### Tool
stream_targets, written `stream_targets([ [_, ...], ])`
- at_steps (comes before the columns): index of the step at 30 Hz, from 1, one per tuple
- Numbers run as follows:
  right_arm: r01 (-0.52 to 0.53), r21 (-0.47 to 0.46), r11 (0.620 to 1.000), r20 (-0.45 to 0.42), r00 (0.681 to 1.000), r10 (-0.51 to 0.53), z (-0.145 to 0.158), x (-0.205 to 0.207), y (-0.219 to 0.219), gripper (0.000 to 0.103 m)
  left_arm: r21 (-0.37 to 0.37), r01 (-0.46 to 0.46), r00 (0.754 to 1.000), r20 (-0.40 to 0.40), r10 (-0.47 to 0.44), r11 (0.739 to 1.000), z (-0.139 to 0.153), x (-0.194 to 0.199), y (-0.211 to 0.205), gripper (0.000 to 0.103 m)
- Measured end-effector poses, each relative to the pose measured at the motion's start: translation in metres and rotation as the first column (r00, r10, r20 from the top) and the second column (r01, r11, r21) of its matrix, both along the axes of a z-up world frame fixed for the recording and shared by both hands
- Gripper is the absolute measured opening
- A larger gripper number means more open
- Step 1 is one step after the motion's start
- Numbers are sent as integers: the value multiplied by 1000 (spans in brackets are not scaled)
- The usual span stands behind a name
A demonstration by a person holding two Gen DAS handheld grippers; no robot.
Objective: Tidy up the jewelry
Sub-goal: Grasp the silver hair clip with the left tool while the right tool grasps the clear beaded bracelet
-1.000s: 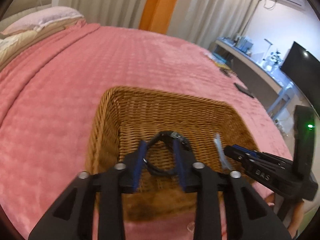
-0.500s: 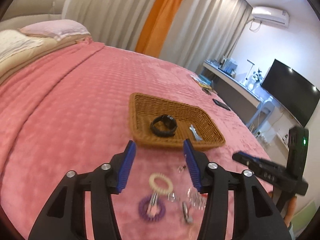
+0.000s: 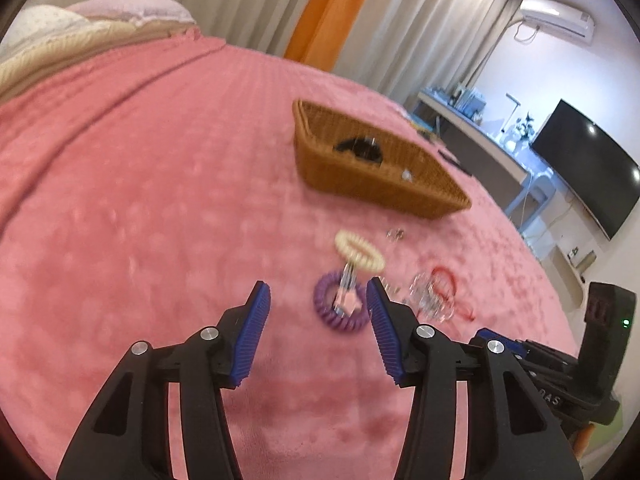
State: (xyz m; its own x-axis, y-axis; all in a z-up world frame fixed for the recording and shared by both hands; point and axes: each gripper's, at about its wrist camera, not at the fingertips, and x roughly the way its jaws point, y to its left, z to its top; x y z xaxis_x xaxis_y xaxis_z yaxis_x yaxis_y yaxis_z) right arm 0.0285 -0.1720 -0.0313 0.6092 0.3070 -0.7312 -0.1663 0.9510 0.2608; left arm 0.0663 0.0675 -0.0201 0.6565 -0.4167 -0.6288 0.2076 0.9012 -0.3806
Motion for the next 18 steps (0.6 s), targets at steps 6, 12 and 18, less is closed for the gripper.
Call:
stream_targets([
  [6,-24,-51,998,-12,1000,24,-13,-1,16,25,27,36,999,-12,-35,999,-13,3,-11,48],
  [12,-31,-92,995,-3,1000,31,-16,0,22,25,73,92,996,-2,-92,993,-14,6,-33,40],
  [18,-30,-133,991,9,999,32,-18,1,28,15,145,117,993,-21,-115,982,-21,20,-55,37],
])
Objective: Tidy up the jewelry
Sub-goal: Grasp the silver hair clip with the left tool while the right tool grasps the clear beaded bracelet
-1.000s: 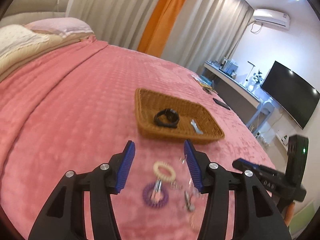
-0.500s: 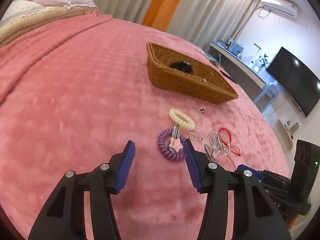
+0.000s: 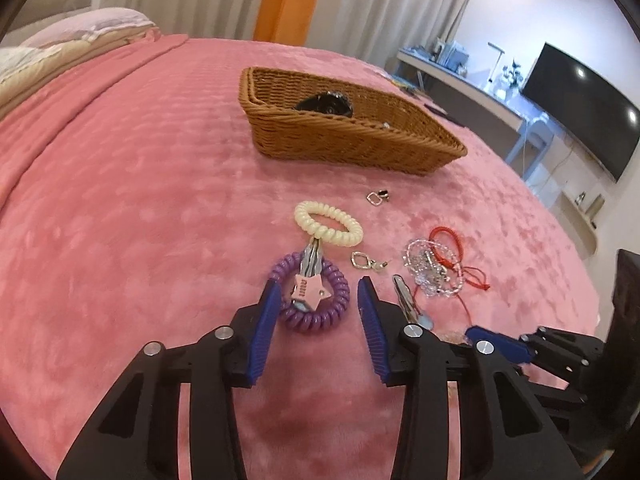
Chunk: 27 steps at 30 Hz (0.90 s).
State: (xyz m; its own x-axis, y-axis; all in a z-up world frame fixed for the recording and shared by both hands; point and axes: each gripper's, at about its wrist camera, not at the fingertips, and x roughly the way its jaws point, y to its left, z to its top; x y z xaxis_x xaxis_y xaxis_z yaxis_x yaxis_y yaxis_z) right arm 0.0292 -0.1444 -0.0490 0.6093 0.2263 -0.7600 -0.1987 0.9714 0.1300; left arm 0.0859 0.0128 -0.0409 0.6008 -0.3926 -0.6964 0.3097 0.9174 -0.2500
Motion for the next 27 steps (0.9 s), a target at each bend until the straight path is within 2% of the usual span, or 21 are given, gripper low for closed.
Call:
stream_targets([
  [4,-10,11,1000,-10,1000,10,0,3,-2,15,31,-8,1000,-7,8,999,-2,10,-5,33],
  [9,-14,-17,1000,-11,1000,13,-3,4,3,15,65,7,1000,-8,-6,998,-5,11,-10,32],
  [10,-13,-33,999,-5,1000,13,-3,3,5,15,69,17,1000,-16,-16,997,-7,11,-12,22],
  [11,-13,-44,999,0,1000,13,-3,3,7,15,76,31,999,-36,-28,997,-10,11,-16,22],
  [15,-14,-71,997,17,1000,15,-2,-2,12,10,110,22,1000,-14,-20,994,-9,6,-20,21],
  [19,-9,-45,999,28,1000,10,2,-6,6,9,55,-7,1000,-1,7,998,-6,0,-8,21],
  [22,-5,-29,1000,28,1000,6,4,-7,2,9,-38,-11,1000,22,12,999,2,-12,7,21],
  [27,24,-20,1000,29,999,-23,5,-8,-7,9,-97,-19,999,26,22,995,4,-26,16,21],
])
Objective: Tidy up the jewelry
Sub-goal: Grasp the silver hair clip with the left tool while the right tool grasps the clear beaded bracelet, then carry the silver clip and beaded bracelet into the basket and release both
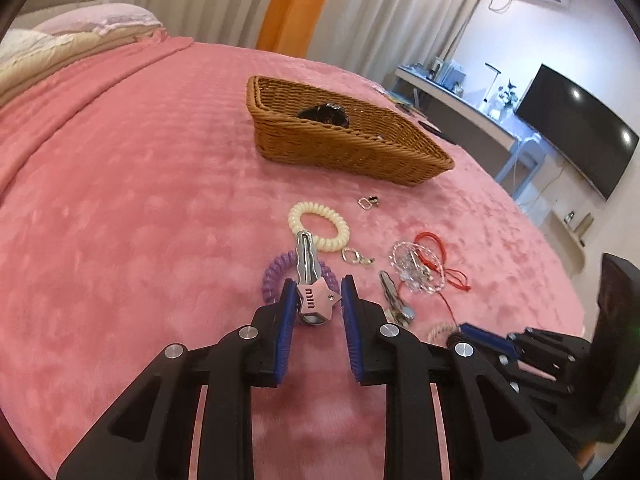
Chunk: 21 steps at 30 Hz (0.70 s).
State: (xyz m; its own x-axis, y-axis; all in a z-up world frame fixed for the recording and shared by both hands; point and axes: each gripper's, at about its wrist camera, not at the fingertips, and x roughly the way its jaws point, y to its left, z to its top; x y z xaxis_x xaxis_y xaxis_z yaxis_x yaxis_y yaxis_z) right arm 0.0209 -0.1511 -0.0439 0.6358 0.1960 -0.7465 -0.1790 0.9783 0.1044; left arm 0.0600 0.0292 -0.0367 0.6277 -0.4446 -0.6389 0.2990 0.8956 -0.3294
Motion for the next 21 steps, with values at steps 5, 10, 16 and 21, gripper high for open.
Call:
stream_targets([
  [5,22,30,999,26,999,-23,13,-3,-12,9,-32,6,999,43,-5,999,11,-14,3,21],
  [10,43,39,998,88,995,-46,41,-10,-20,9,-14,31,996,87,-30,999,29,-21,-4,21],
  [16,74,38,996,191,978,-80,91,-1,-32,9,-10,46,980,195,-43,999,74,-20,-16,21],
  [21,111,10,994,266,958,-109,129,34,-41,9,-19,26,966,257,-20,999,107,12,-26,21],
])
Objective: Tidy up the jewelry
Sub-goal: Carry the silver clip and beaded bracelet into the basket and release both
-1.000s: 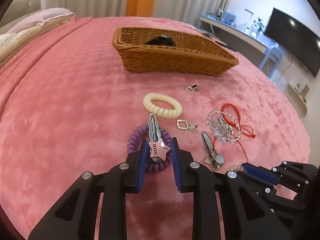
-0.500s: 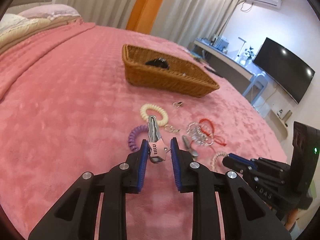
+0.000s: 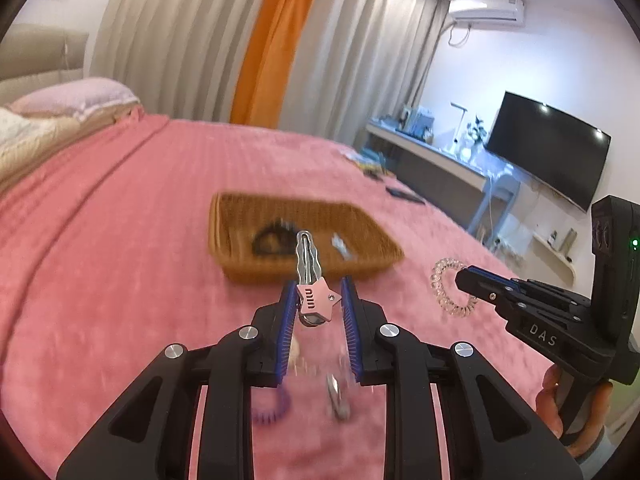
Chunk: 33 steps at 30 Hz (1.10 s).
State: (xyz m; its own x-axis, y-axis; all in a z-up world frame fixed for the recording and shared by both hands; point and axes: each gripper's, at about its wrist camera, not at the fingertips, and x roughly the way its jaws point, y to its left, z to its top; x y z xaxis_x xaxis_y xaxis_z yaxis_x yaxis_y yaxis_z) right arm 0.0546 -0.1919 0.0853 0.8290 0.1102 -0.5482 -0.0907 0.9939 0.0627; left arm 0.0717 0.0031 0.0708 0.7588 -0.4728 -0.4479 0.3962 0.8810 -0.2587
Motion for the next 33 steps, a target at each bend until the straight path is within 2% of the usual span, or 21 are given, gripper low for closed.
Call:
stream_targets([
  [5,34,-8,999,26,999,-34,19,59,-12,9,-2,-1,1000,22,2,1000,16,53,-16,21],
  [9,57,-17,998,12,998,-57,17,110,-18,9,-13,-3,1000,-4,3,1000,9,102,-28,21],
  [13,71,-12,997,-53,996,-71,-3,164,-27,8,-45,-4,999,-46,2,999,-9,146,-40,21],
  [17,101,-9,995,-123,987,-102,-30,205,-38,8,-31,-8,997,-79,5,999,-33,172,-51,21],
  [25,95,-68,993,-259,960,-110,-80,242,-38,9,19,-21,992,-127,23,1000,-62,193,-60,21],
  [33,62,-94,994,-306,948,-89,-94,245,-28,9,30,-10,987,-157,15,999,-70,198,-59,21],
])
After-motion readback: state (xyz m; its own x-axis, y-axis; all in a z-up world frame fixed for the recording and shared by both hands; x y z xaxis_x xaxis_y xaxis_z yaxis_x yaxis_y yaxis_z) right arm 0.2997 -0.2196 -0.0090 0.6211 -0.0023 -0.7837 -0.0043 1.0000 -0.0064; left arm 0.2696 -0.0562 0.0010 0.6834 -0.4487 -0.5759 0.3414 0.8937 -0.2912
